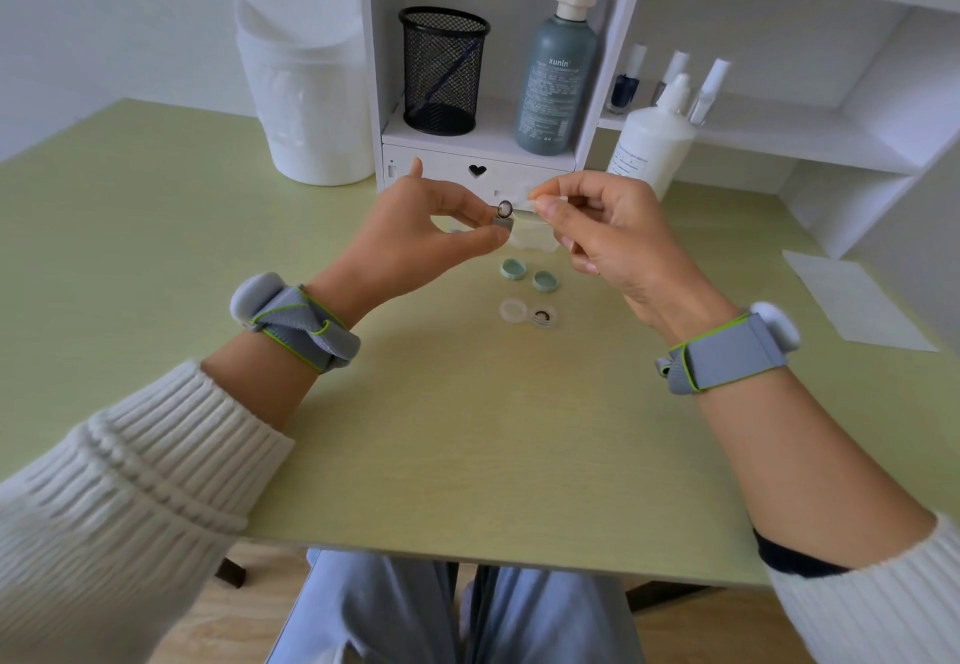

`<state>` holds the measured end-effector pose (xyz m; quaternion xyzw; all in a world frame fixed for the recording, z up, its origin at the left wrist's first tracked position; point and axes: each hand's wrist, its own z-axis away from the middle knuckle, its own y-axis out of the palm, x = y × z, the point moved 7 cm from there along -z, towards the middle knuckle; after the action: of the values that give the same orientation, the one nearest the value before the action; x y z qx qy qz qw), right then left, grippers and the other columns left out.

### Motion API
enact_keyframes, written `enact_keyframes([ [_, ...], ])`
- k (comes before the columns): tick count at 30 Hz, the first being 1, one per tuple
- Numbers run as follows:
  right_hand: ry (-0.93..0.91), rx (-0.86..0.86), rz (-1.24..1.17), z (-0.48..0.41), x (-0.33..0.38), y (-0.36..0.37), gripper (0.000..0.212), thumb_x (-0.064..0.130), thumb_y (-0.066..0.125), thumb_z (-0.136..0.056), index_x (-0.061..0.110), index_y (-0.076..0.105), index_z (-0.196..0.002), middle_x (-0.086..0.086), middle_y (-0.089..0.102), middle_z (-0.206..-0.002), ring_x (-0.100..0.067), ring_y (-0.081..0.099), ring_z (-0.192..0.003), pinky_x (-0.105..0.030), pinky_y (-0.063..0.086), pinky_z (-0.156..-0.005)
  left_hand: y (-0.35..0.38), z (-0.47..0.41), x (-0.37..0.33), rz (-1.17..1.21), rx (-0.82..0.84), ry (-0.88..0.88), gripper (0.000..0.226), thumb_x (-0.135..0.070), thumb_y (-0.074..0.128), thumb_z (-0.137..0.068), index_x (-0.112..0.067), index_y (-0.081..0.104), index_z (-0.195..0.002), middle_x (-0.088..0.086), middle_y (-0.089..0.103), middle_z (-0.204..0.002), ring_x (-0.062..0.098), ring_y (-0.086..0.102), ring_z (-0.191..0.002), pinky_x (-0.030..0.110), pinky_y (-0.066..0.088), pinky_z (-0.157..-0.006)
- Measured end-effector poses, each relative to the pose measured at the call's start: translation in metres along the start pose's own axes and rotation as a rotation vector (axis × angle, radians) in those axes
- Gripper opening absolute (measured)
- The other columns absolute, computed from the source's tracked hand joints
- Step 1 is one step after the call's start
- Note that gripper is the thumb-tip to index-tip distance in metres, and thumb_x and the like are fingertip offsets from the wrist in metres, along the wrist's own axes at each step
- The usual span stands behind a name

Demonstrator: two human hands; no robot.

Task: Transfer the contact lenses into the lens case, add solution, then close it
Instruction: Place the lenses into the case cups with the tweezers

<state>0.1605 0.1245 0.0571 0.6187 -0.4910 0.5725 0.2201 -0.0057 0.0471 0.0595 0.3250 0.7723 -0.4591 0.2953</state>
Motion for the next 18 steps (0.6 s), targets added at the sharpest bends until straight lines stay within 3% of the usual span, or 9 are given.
enact_keyframes([
  [13,0.011,0.002,0.012,0.0016,0.0023,0.0028,0.008,0.015,0.068,-0.096,0.021,0.073,-0.095,-0.003,0.053,-0.074,-0.008,0.045,-0.057,-0.015,0.036,-0.044,0.0001,-0.0007,0.0013,0.006,0.0,0.008,0.005,-0.031,0.077,-0.085,-0.027,0.076,-0.088,-0.016,0.076,-0.093,-0.011,0.064,-0.102,0.019,-0.003,-0.117],
  [18,0.012,-0.011,0.02,0.0018,0.0023,0.0026,0.01,0.015,0.067,-0.096,0.022,0.073,-0.093,0.001,0.052,-0.068,-0.006,0.045,-0.055,-0.015,0.036,-0.044,0.0013,-0.0006,0.0024,0.006,0.003,0.024,0.007,-0.031,0.077,-0.085,-0.025,0.076,-0.09,-0.018,0.075,-0.093,-0.031,0.053,-0.088,0.014,-0.004,-0.111],
])
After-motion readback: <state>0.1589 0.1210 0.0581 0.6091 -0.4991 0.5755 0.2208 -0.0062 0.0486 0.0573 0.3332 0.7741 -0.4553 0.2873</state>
